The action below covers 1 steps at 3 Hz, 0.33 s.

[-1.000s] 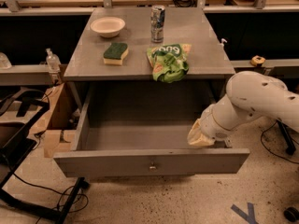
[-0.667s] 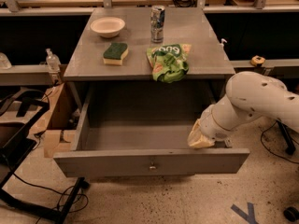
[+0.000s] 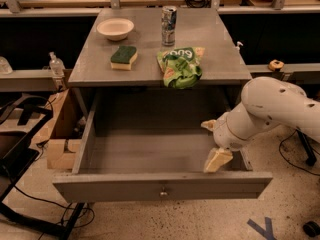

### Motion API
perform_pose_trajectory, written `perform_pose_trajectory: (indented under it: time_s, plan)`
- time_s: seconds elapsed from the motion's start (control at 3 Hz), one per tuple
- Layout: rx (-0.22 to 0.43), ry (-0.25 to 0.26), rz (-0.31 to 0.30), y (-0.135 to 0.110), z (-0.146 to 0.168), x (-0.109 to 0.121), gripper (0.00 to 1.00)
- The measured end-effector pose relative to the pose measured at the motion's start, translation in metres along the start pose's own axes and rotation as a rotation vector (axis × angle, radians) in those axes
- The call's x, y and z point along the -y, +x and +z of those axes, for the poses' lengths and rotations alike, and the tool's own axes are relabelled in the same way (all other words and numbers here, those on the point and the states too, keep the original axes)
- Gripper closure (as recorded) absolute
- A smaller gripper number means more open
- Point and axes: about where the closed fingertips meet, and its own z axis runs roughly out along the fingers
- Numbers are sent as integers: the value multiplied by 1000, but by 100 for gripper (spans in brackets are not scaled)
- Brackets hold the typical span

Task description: Open top drawer

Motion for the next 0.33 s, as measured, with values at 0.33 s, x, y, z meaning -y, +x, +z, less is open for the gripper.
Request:
perform_pose_trajectory:
  time_s: [0.33]
  plan:
    - [0,0,0,0,0,0,0]
